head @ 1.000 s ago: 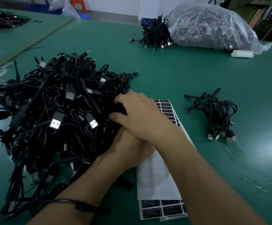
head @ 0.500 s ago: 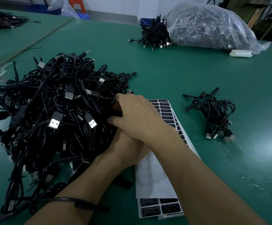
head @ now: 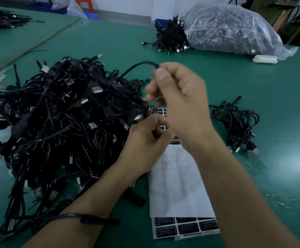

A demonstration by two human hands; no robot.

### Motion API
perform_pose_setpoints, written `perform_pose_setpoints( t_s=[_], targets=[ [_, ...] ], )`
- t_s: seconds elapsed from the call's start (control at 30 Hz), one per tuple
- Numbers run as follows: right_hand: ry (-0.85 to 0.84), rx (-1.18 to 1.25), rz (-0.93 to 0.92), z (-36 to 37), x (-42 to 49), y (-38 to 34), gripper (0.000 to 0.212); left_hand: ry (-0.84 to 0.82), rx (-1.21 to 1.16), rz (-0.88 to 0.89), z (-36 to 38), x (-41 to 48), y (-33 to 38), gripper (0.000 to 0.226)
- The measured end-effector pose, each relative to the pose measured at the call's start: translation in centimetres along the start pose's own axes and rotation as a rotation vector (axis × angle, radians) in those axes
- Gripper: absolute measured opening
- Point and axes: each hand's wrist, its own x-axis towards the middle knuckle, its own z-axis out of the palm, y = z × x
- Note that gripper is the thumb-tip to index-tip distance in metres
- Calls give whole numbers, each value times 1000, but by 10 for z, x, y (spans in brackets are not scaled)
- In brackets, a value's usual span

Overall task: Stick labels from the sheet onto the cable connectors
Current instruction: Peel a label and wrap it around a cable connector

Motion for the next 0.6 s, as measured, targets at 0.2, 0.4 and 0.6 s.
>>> perform_pose_setpoints(
  t_s=[0.2, 0.4, 0.6],
  targets=[
    [92, 235, -28, -12, 5, -4, 18, 17, -321, -18, -4, 2, 16, 27],
    [-34, 108, 64, -11, -4, 7, 18, 92, -528, 38, -7, 3, 20, 33],
    [107, -202, 109, -32, -4, 27, 17, 393, -615, 31, -15, 7, 23, 24]
  ],
)
